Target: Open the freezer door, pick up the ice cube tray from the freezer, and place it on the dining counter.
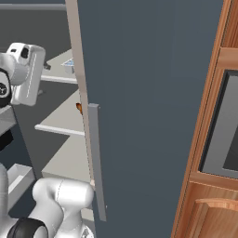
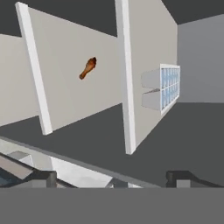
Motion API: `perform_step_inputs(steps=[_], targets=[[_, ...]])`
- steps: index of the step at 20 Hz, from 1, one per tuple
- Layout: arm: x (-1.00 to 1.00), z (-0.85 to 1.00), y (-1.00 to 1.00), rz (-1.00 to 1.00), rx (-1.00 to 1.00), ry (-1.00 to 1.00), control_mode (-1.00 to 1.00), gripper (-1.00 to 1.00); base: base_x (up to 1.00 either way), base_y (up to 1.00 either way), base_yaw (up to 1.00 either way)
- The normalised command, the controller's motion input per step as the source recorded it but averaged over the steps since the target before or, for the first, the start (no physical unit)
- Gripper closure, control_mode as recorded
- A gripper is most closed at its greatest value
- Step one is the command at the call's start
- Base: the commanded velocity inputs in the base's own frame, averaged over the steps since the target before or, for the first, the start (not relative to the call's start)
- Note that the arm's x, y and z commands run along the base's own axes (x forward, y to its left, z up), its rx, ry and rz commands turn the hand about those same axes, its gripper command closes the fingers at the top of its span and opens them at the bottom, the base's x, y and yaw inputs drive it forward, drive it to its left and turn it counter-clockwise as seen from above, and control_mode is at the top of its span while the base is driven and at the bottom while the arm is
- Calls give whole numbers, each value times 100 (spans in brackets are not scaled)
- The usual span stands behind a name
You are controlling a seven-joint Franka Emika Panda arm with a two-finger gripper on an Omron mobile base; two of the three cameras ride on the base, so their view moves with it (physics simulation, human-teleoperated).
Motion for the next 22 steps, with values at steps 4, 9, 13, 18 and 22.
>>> perform_step_inputs(steps=[4,9,13,18,22], targets=[[56,4,5,0,0,1,-100,-100,0,0,0],[61,10,0,0,0,1,-100,-100,0,0,0],[69,0,0,0,0,4,-100,-100,0,0,0],[64,-1,0,0,0,6,-100,-100,0,0,0],[41,0,0,0,0,4,-100,-100,0,0,0]])
